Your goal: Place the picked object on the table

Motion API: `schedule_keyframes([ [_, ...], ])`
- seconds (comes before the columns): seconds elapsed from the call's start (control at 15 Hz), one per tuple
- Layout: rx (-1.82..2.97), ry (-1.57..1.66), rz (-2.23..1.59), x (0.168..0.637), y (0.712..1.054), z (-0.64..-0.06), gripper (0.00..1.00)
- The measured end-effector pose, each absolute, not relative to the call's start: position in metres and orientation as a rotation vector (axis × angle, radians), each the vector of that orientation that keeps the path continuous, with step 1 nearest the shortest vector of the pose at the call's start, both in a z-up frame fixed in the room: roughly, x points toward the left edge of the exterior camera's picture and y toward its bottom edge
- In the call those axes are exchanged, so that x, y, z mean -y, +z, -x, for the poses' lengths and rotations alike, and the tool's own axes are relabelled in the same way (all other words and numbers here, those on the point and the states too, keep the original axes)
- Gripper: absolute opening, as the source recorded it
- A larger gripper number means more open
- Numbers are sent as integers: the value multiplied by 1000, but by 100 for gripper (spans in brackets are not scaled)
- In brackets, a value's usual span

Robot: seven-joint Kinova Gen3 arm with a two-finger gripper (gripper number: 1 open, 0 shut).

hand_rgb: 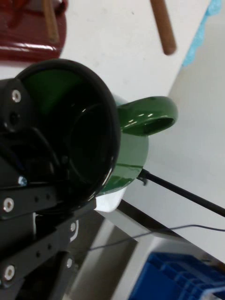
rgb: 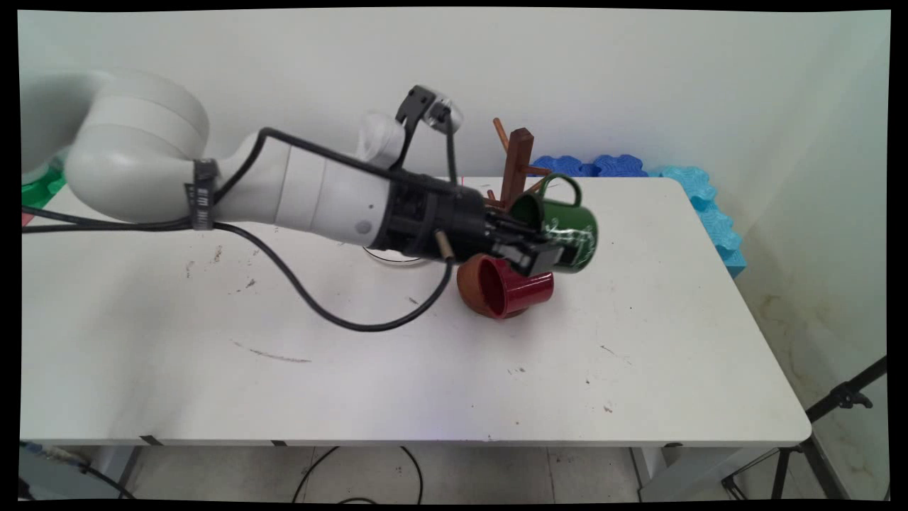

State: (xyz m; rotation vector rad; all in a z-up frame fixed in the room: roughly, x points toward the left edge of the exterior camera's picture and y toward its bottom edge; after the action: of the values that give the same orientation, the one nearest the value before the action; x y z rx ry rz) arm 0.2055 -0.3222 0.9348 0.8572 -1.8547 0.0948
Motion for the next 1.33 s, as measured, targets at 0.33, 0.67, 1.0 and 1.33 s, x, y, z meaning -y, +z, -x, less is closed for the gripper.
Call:
schedule_keyframes([
  [0.33, 1973, 129, -776, 314, 948, -229, 0],
  [0.67, 2101, 160, -706, 310, 968, -252, 0],
  [1.0, 2271, 235, -631, 308, 991, -274, 0],
  [1.33, 2480, 340, -652, 323, 996, -298, 0],
])
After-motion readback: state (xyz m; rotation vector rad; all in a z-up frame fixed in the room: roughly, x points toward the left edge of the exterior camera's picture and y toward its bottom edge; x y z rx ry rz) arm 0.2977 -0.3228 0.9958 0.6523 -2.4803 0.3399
